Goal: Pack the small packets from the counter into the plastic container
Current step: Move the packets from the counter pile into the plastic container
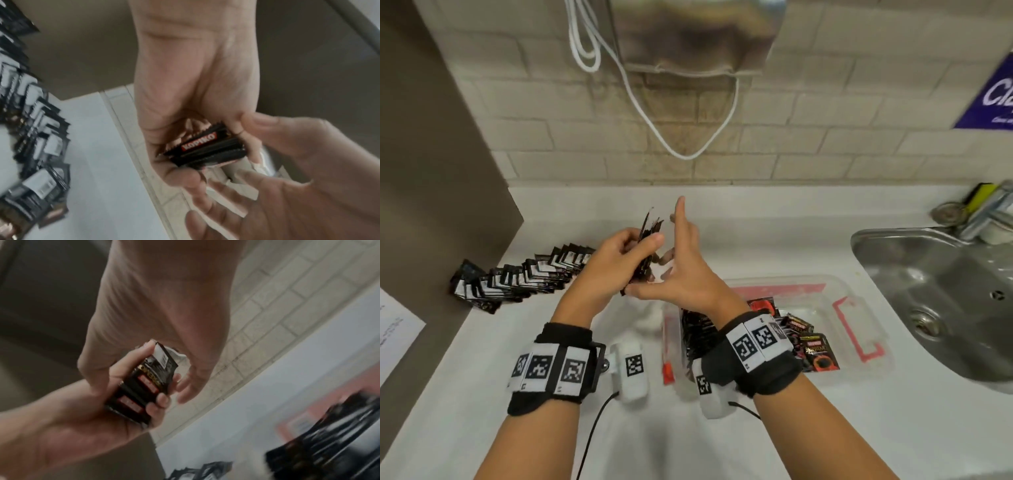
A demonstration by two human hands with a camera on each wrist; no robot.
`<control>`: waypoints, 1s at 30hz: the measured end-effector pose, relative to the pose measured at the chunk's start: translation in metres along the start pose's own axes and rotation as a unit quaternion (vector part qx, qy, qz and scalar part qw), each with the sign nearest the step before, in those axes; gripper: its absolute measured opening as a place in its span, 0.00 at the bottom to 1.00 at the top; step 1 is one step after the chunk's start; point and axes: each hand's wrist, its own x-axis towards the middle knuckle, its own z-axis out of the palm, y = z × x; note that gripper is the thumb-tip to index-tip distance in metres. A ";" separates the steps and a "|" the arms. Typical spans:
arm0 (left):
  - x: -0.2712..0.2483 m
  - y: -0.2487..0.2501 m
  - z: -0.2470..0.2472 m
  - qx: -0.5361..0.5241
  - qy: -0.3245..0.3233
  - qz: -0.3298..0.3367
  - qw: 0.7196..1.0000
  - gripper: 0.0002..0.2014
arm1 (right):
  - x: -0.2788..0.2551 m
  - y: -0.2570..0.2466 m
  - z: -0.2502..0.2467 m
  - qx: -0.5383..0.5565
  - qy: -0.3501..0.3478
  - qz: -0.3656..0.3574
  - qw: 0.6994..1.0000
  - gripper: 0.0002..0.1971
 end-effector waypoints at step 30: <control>0.012 0.044 0.162 0.267 -0.228 0.013 0.936 0.16 | -0.100 0.079 -0.136 0.005 0.123 0.035 0.992 0.46</control>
